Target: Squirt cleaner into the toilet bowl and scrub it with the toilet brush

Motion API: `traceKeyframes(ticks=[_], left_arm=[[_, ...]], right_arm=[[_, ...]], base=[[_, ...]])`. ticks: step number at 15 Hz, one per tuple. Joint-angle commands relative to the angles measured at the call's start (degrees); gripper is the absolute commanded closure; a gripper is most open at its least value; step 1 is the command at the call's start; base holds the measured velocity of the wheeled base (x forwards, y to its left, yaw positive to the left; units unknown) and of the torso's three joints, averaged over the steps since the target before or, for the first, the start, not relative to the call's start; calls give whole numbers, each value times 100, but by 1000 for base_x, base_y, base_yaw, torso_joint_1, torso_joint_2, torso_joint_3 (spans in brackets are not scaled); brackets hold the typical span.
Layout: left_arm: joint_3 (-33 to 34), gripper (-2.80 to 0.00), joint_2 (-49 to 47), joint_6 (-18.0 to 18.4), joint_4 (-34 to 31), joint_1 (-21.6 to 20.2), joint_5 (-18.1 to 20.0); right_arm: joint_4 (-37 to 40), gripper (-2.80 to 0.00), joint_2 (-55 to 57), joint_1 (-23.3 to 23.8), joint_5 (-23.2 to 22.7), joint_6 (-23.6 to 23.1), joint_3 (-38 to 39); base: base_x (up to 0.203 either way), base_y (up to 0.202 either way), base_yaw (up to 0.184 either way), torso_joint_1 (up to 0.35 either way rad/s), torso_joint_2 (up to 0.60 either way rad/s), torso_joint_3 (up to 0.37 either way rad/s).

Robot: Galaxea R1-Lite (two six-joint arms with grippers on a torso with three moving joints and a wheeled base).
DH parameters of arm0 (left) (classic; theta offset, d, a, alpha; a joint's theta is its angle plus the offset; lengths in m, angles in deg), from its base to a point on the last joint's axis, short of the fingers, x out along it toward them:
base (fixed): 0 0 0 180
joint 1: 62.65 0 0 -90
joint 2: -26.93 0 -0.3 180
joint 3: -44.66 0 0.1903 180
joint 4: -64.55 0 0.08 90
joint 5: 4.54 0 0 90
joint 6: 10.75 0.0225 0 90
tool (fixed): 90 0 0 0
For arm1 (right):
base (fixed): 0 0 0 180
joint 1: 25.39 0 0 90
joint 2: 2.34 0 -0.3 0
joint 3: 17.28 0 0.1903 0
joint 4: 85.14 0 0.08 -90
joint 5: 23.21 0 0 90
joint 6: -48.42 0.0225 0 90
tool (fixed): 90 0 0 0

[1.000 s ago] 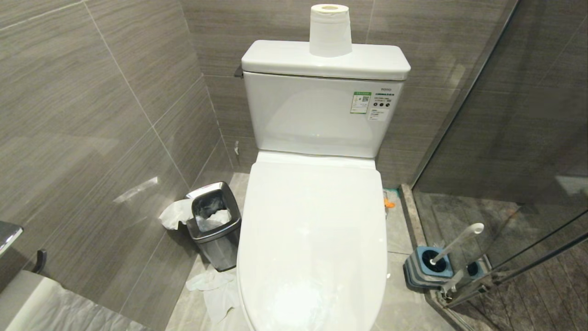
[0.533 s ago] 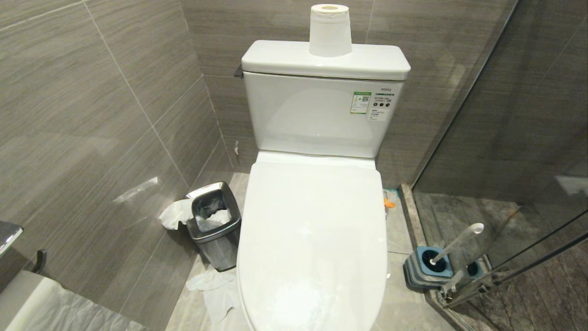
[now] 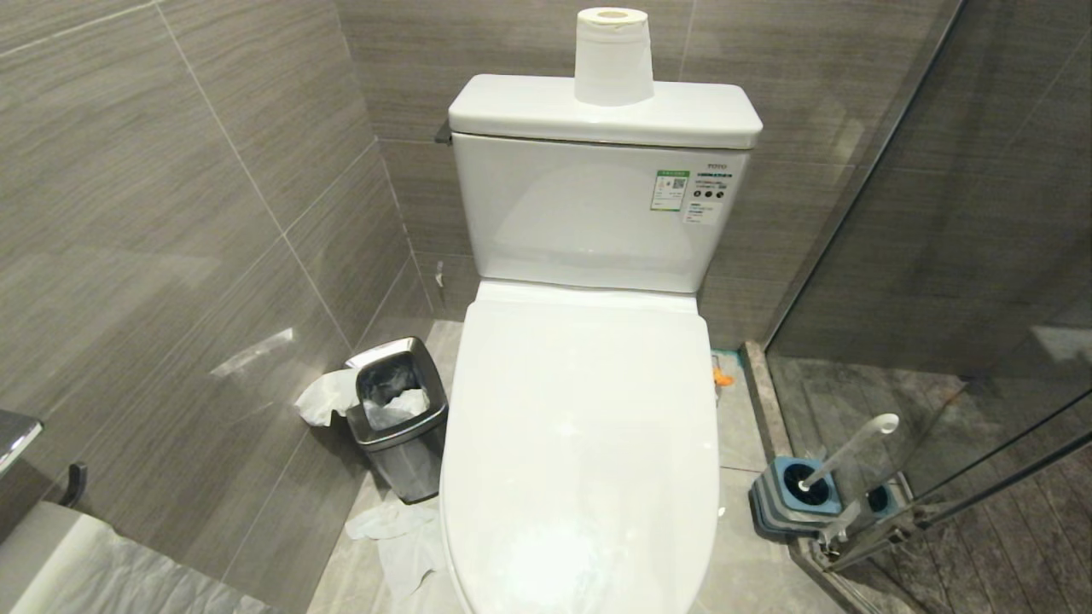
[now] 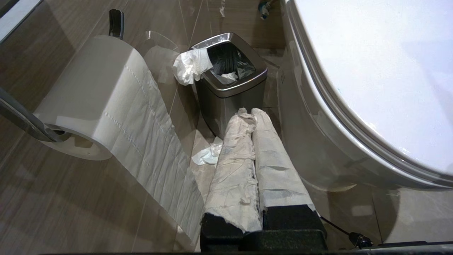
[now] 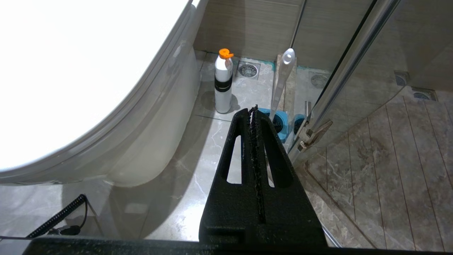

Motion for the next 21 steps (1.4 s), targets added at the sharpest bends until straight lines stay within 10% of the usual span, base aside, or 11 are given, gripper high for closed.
traceKeyframes(ticks=[1, 21], left_arm=[[0, 0, -8, 0, 1, 5, -1], [0, 0, -8, 0, 1, 5, -1]], right_arm=[[2, 0, 3, -4, -1, -1, 2], [-2, 0, 3, -4, 17, 8, 2]], base=[[0, 0, 0, 0, 0, 0], [0, 0, 0, 0, 0, 0]])
